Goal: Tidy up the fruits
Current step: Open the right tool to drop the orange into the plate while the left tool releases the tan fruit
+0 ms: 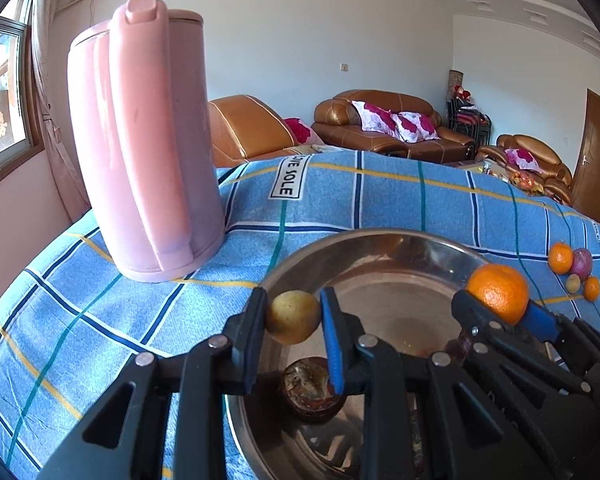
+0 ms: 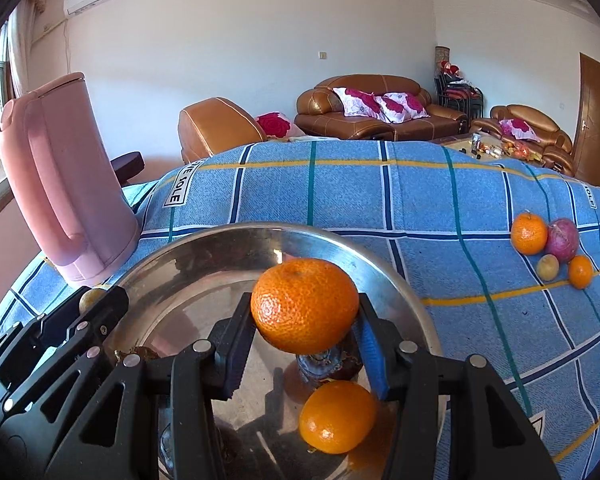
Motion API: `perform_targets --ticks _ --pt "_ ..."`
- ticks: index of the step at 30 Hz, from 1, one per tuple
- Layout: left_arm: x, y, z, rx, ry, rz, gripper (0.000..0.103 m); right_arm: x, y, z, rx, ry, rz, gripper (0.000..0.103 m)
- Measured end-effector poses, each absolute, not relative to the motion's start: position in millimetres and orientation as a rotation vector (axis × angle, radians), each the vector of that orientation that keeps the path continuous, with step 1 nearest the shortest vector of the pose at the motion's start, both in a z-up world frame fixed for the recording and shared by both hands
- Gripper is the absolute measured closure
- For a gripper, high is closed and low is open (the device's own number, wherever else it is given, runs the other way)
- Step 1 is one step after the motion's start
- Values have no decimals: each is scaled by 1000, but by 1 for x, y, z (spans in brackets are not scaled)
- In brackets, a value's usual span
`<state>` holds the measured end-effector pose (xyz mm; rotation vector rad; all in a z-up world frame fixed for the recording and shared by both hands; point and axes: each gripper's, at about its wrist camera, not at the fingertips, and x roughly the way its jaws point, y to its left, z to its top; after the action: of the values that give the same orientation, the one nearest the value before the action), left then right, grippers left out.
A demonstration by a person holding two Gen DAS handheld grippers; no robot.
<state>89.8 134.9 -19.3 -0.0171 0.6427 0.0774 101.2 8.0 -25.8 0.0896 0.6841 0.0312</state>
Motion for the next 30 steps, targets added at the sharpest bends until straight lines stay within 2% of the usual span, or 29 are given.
perform_targets --ticks 13,17,22,25,27,28,30 --pt "104 137 -27 -23 702 71 74 108 10 -29 83 713 52 50" --pt "105 137 -27 -25 706 76 73 108 8 -29 96 709 69 46" --pt "102 138 -26 -19 684 98 66 106 7 -28 107 696 86 43" --pt "99 143 -23 -31 662 141 42 104 3 -27 126 686 86 43" --pt "96 148 -21 -54 643 170 21 100 -2 -26 150 667 87 42" --pt "94 150 -21 -63 633 179 17 98 -5 -25 161 656 85 39" --pt "90 153 -19 -75 610 198 1 93 -10 -22 170 629 70 35"
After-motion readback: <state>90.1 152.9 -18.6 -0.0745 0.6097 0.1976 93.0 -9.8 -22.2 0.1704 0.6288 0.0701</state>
